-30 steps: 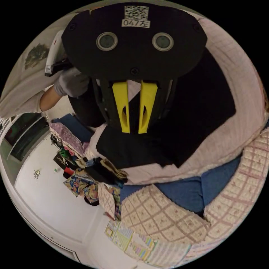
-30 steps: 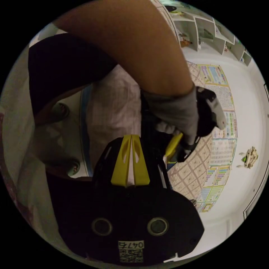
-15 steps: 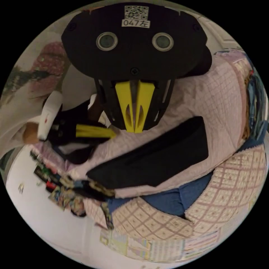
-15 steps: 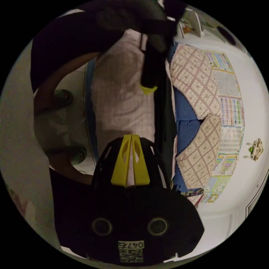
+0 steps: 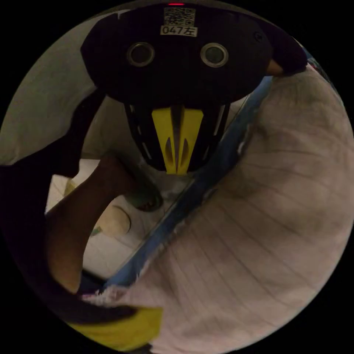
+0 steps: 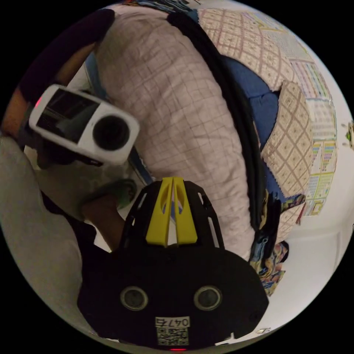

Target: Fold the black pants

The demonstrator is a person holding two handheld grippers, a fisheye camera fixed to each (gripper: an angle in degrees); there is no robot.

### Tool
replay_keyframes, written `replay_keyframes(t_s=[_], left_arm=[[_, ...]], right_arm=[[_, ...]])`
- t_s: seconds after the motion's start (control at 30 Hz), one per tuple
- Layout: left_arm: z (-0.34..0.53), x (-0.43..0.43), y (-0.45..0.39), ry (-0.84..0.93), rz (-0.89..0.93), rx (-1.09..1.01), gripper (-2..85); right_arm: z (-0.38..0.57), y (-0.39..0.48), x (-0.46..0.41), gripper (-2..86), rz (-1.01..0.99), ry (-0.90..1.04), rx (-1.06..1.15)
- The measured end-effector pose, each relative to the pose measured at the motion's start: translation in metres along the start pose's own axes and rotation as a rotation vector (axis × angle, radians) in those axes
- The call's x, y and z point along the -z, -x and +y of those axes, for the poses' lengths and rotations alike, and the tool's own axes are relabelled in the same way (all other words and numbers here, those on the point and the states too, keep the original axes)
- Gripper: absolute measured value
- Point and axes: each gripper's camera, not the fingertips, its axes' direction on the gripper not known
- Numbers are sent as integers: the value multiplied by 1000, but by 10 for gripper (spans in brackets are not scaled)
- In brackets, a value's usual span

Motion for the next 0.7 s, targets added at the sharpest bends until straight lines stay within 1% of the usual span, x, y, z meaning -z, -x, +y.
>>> replay_keyframes(t_s=[0.03, 0.1, 0.13, 0.2, 0.27, 0.47, 0.7], left_arm=[[-4, -1, -3, 30, -3, -10, -10], [-25, 6, -9, 161, 13, -19, -10], [-31, 10, -9, 186, 18, -17, -10], [-57, 40, -10, 230, -12, -18, -10], [-73, 64, -13, 252, -47, -21, -10], [-102, 138, -34, 313, -179, -27, -10], [-145, 237, -53, 296, -229, -12, -10]], right_arm=[[-2, 2, -11, -6, -23, 16, -34], [-3, 7, -26, -6, -68, 25, -97], [-4, 11, -36, -6, -97, 34, -127], [-7, 19, -48, -6, -84, 49, -114], [-16, 25, -60, -6, -68, 52, -66], [-30, 27, -95, -5, -159, 118, -52], [-36, 28, -105, -6, -155, 121, -42]])
